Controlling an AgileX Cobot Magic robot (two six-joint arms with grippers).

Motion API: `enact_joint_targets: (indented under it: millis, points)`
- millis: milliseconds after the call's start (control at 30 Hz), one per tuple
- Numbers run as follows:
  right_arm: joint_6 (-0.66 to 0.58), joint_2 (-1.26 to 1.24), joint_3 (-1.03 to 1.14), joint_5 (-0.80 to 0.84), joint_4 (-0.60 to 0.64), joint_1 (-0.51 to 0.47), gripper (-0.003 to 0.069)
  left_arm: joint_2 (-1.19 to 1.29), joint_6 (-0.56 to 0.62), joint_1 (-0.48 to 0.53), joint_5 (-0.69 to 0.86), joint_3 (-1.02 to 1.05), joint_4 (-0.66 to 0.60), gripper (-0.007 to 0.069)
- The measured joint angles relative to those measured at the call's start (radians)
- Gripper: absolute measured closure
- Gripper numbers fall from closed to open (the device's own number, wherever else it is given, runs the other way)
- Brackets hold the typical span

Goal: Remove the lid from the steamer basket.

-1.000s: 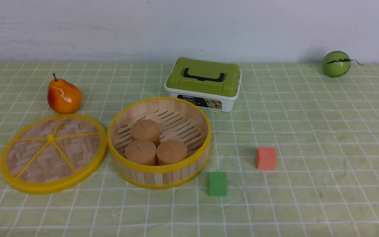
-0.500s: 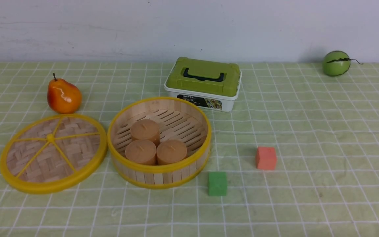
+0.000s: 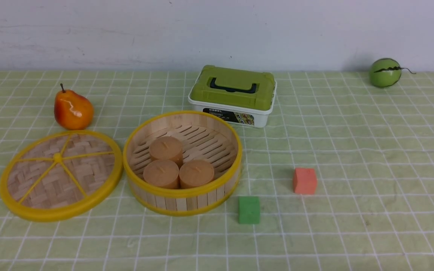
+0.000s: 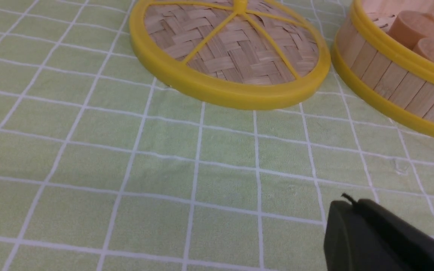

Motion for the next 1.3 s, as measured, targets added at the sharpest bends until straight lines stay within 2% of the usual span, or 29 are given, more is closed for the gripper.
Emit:
enact_joint_targets:
  millis: [1300]
  points:
    - [0.000,0.000,0.000,0.000,0.000,0.000,0.0418,0.000,0.000,0.000,0.000,0.000,0.001,0.0620]
